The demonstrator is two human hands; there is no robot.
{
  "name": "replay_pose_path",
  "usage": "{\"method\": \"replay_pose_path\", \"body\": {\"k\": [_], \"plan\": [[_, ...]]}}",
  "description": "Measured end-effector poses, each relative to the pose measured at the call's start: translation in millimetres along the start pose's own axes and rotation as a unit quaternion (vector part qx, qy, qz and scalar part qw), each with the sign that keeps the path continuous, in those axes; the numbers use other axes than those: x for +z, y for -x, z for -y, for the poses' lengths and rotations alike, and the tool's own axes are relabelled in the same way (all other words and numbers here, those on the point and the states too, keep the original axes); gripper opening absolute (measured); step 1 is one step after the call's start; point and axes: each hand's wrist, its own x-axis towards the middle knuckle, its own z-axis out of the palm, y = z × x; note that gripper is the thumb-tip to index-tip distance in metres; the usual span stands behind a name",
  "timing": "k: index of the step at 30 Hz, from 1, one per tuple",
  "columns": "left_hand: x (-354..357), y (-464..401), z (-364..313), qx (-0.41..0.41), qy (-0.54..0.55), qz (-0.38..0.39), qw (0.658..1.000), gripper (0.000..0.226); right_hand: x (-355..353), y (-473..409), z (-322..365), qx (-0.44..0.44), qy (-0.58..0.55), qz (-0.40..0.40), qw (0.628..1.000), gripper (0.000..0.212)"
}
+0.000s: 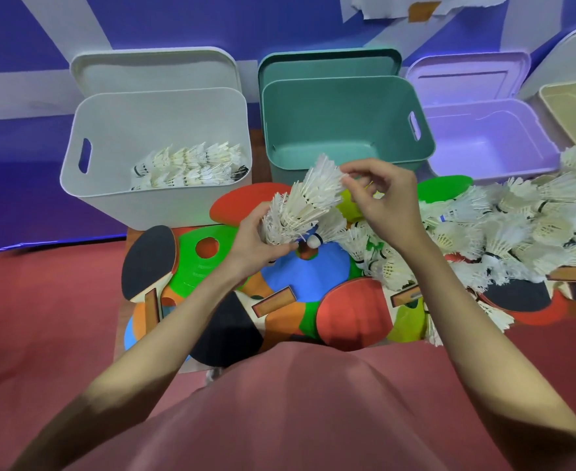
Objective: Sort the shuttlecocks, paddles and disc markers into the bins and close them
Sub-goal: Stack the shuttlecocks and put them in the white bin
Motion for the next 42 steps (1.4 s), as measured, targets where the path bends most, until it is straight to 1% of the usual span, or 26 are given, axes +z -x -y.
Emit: {"method": "replay_pose_path", "body": {"k": [4,6,9,11,13,15,18,19,22,24,26,29,32,34,39,42], "plan": [[2,2,2,0.007,-0.016,-0.013,1.0,0.064,-12,10,-5,0.025,-0.031,-0.005,0.999,0.024],[2,4,2,0.004,-0.021,-0.019,1.0,0.065,-21,19,-14,0.039,-0.025,-0.041,0.998,0.022],[0,7,5,0.013,-0.029,-0.023,0.999,0.065,-36,39,-38,0.101,0.023,-0.117,0.988,0.015],[1,9,7,0.018,-0.027,-0.016,0.999,0.064,-41,61,-54,0.15,0.07,-0.148,0.975,0.014],[2,10,9,0.022,-0.031,-0.011,0.999,0.064,-42,88,-64,0.181,0.104,-0.164,0.964,0.011],[4,13,11,0.022,-0.031,-0.008,0.999,0.064,-37,115,-73,0.193,0.147,-0.144,0.959,0.011],[9,18,13,0.019,-0.03,0.002,0.999,0.061,-25,143,-88,0.195,0.226,-0.047,0.953,0.029],[10,19,14,0.015,-0.031,0.004,0.999,0.06,-21,147,-93,0.195,0.254,-0.023,0.947,0.032],[13,20,15,0.007,-0.038,0.014,0.999,0.059,-13,149,-100,0.192,0.307,0.002,0.932,0.022],[15,20,15,0.009,-0.048,0.018,0.999,0.06,-11,148,-100,0.175,0.32,0.003,0.931,0.012],[16,20,16,0.012,-0.053,0.019,0.998,0.064,-13,147,-99,0.163,0.314,-0.015,0.935,0.009],[17,20,18,0.012,-0.06,0.022,0.998,0.064,-17,149,-99,0.161,0.281,-0.04,0.945,0.013],[18,21,20,0.006,-0.059,0.022,0.998,0.063,-19,152,-93,0.165,0.226,-0.07,0.958,0.026],[17,22,22,0.005,-0.063,0.025,0.998,0.063,-21,152,-81,0.142,0.21,-0.109,0.961,0.033],[15,25,22,0.0,-0.06,0.043,0.997,0.066,-27,132,-34,0.05,0.162,-0.252,0.953,0.013],[13,26,19,0.01,-0.062,0.061,0.996,0.065,-28,116,-18,0.028,0.124,-0.292,0.948,0.012]]}}
